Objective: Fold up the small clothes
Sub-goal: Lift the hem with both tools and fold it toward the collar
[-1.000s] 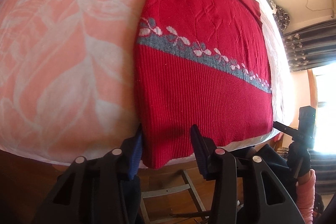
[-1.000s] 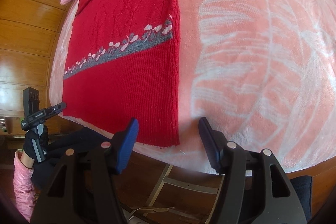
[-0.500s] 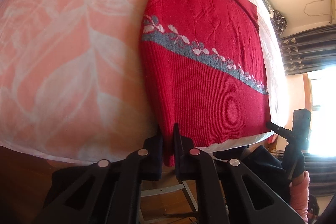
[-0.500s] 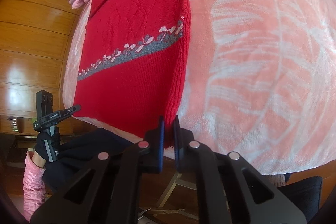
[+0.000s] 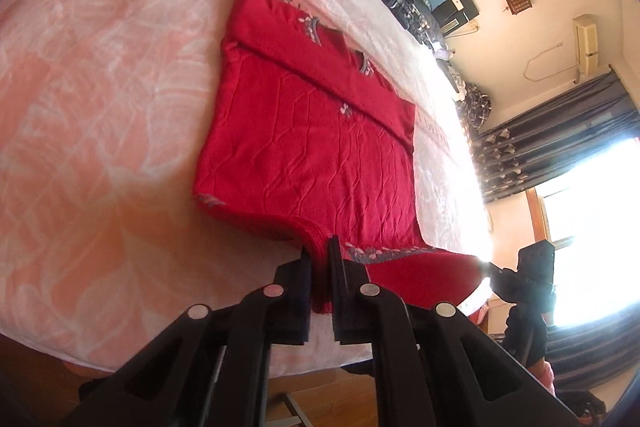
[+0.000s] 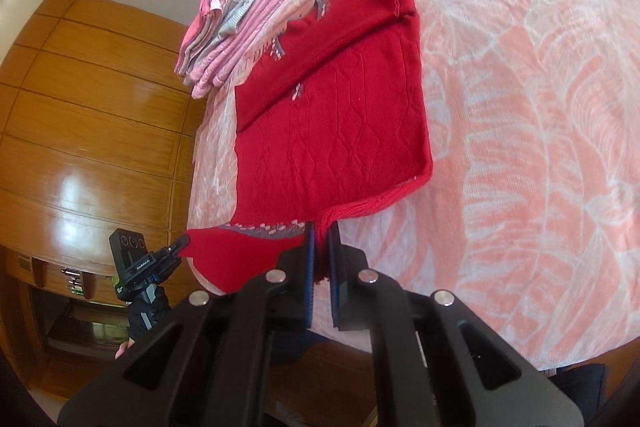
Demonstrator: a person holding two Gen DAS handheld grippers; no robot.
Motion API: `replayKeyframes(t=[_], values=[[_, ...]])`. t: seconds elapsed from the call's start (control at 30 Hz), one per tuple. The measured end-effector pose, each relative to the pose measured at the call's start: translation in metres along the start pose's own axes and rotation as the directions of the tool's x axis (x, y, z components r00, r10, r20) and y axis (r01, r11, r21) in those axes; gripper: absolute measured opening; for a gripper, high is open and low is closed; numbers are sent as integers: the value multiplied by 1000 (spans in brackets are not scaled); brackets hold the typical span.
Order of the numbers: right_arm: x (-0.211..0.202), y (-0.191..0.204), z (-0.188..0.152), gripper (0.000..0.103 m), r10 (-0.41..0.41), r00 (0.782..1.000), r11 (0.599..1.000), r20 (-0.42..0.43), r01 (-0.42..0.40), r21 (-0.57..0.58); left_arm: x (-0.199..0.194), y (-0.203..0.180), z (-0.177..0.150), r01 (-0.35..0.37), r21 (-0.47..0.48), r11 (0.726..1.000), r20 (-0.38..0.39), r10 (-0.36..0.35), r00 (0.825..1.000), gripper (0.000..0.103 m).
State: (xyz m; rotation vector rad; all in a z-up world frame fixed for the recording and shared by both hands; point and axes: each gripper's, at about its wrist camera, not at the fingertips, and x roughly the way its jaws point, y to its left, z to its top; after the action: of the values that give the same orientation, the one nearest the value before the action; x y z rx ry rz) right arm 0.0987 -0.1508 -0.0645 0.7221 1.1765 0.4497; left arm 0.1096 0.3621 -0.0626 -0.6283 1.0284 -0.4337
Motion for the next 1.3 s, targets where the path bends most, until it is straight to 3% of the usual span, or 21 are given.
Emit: replayKeyframes(t=[0.27,0.5,0.57,0.67,0.83,0.9,1.07,1.1,1.17,1.3], values=[[37,0,81,5,-97,994,995,48,96,17,37,9,68,-89,-27,996,96,91,991,7],[93,-33,142,5,-136,990,989,36,134,56,91,40,116,-135,-58,989,103,140,985,7],[113,-47,157,5,-164,986,984,10,162,75,111,50,125,-156,-75,985,75,162,984,7],[138,-69,176,5,-159,987,982,-7,159,106,134,64,140,-142,-97,985,53,148,988,8],[169,-98,189,5,-142,989,979,-42,147,142,147,95,154,-47,-196,980,29,54,998,11],[173,-103,193,5,-119,992,982,-44,124,143,139,110,157,2,-238,971,34,6,999,12],[163,-111,197,11,-61,997,977,-57,71,199,95,139,166,-52,-246,968,134,88,987,13],[154,-109,200,21,-64,997,976,-33,69,206,88,141,167,-65,-234,970,157,103,982,13],[132,-101,208,27,-90,995,982,35,82,170,84,140,169,-52,-204,978,172,88,981,13],[108,-93,218,30,-63,992,987,107,46,151,100,107,174,-64,-43,997,146,70,987,13]])
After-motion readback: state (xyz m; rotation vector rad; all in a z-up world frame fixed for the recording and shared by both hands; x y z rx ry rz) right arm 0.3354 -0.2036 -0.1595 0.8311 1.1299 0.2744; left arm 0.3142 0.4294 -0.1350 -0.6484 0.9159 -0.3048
